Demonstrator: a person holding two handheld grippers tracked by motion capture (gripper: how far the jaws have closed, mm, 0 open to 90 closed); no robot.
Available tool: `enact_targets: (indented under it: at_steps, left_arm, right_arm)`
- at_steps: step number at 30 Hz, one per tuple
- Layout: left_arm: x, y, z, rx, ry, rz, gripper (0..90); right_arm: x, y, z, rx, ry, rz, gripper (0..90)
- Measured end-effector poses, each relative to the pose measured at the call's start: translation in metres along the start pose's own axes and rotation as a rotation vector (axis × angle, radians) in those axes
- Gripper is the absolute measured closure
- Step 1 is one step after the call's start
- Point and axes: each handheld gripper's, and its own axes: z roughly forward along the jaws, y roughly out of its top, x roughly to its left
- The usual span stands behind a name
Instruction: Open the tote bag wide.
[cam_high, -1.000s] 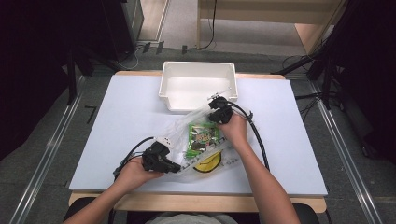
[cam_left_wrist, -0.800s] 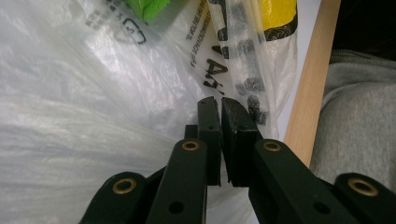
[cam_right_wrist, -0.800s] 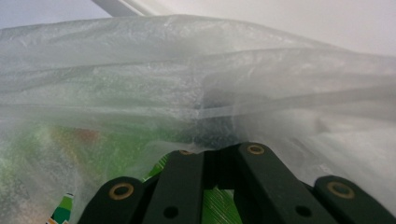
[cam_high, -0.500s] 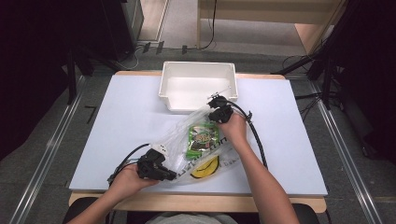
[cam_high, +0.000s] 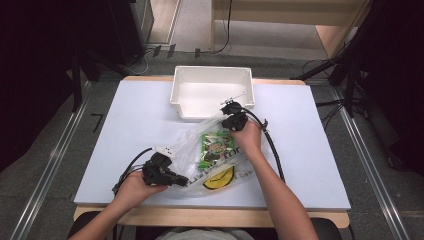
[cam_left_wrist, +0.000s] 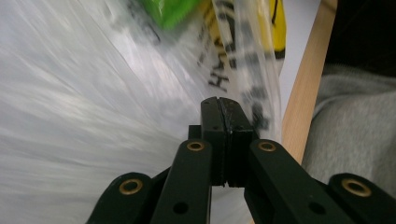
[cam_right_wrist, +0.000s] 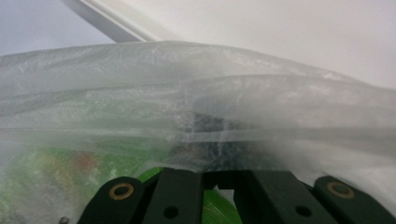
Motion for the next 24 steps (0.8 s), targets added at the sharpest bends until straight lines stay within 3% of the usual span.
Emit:
enact_targets:
  at_steps: [6,12,18,24]
  left_arm:
    - [0.001,0.013,-0.014,-0.049,0.013,0.002,89.3]
    - [0.005,0.03,-0.022,-0.084,0.056,0.002,89.2]
    - [0.018,0.052,-0.018,-0.085,0.082,-0.017,89.0]
    - [0.024,0.073,-0.014,-0.09,0.095,-0.022,89.2]
  right_arm:
    - [0.007,0.003,0.003,0.005,0.017,-0.02,90.0]
    - [0.007,0.004,0.004,0.014,0.031,-0.009,90.0]
    - [0.011,0.0,-0.021,-0.007,0.049,-0.045,85.9]
    - [0.01,-0.009,-0.04,-0.007,0.082,-0.045,79.9]
